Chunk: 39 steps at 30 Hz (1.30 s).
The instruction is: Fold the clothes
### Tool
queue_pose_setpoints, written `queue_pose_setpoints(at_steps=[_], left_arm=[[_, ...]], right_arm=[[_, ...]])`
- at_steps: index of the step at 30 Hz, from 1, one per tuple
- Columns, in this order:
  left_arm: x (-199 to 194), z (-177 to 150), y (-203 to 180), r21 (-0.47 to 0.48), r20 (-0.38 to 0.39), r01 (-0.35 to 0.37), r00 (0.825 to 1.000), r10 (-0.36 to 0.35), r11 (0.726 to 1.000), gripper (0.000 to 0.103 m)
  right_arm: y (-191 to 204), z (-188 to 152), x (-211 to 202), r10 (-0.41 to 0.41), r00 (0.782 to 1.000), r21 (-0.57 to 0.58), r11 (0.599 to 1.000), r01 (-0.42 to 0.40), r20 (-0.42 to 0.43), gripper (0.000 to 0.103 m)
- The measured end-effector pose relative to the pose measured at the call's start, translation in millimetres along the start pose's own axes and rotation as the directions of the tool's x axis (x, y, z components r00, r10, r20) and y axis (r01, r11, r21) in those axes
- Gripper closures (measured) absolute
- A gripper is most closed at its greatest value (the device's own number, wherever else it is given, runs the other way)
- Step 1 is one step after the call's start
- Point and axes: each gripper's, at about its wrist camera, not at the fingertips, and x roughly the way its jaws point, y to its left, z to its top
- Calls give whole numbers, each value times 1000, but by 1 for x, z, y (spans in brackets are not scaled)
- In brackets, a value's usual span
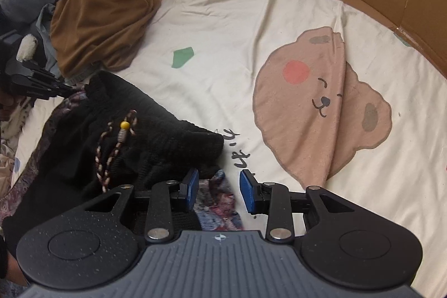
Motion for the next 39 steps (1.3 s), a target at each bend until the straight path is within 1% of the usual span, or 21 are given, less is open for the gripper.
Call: queue_pose_setpoints(at_steps=[9,10,12,13,14,18,21,22,23,24,25,26,28,34,39], left_arm=[[3,5,0,10,4,19,1000,-19,1000,89],[4,6,0,10,5,24,1000,-25,1000,88],[6,8,-2,13,6,35,999,-35,999,80],[7,9,-2,19,8,39,999,-39,999,74],[8,10,-3,26,9,41,999,-42,999,72],[17,14,-4,37,-2,51,999,-51,998,72],[24,15,-3,33,-15,67,998,-66,997,75],[26,15,-3,36,-22,73,997,-72,997,78],[29,14,-4,40,-30,78,997,-77,996,80],[31,13,-5,44,-39,83,996,-81,996,82],[33,13,-6,50,-45,87,995,-84,995,87],[33,12,-7,58,-47,90,995,-87,994,95],[32,12,-10,73,-35,89,996,-86,993,99],[22,19,-14,76,27,87,996,-89,993,100],[13,30,-26,101,80,91,992,-99,991,101]], right_arm=[[6,6,30,14,999,-77,997,-18,-51,66],[8,6,32,16,998,-84,996,-21,-56,66],[11,6,35,20,998,-94,995,-26,-63,66],[13,5,36,22,998,-96,995,-28,-64,66],[14,5,37,23,998,-98,995,-29,-65,66],[21,3,41,29,997,-106,994,-37,-71,66],[26,2,44,34,997,-113,993,-42,-75,66],[27,2,46,35,996,-115,992,-44,-77,73],[29,2,47,36,996,-117,992,-45,-78,78],[30,1,48,38,996,-119,992,-47,-79,81],[31,1,47,35,996,-118,992,-44,-78,85],[31,1,45,30,997,-117,992,-38,-75,87],[30,0,40,12,998,-104,994,-19,-63,90],[22,0,16,-68,998,-57,996,68,-1,94],[15,1,-6,-162,986,-17,987,163,30,94]])
